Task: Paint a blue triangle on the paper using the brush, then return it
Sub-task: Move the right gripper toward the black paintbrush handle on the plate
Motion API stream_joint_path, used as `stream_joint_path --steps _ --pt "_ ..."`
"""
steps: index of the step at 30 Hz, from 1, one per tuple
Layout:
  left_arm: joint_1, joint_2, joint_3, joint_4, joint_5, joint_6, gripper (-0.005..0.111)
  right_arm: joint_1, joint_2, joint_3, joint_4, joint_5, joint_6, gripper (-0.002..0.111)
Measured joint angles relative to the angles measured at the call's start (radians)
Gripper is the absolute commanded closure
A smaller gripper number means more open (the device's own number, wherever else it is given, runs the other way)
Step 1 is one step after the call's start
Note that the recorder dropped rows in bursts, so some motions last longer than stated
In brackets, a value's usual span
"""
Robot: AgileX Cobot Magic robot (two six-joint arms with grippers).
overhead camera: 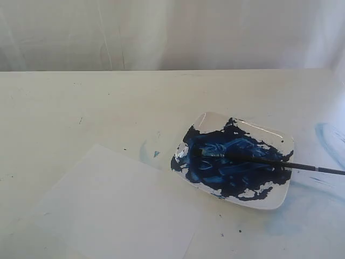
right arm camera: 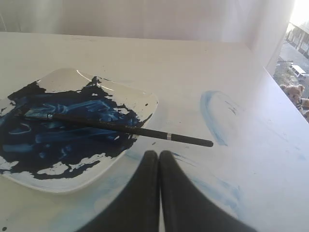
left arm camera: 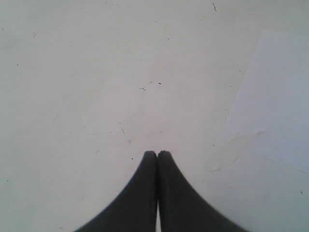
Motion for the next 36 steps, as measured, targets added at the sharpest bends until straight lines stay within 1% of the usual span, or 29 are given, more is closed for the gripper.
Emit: stream_joint_path --steps 19,23,30,36 --pt "0.000 0.000 0.000 0.000 0.000 0.000 0.107 0.000 0.000 0.000 0.000 -0.004 0.000 0.108" --pt "0.000 0.000 0.000 0.000 0.000 0.000 0.107 0.000 0.000 0.000 0.000 -0.055 -0.005 0.108" --pt "0.000 0.000 0.000 0.000 0.000 0.000 0.107 0.000 0.000 0.000 0.000 -0.210 -0.005 0.108" --pt "0.000 0.000 0.000 0.000 0.000 0.000 0.107 0.000 0.000 0.000 0.000 -0.266 -0.005 0.108"
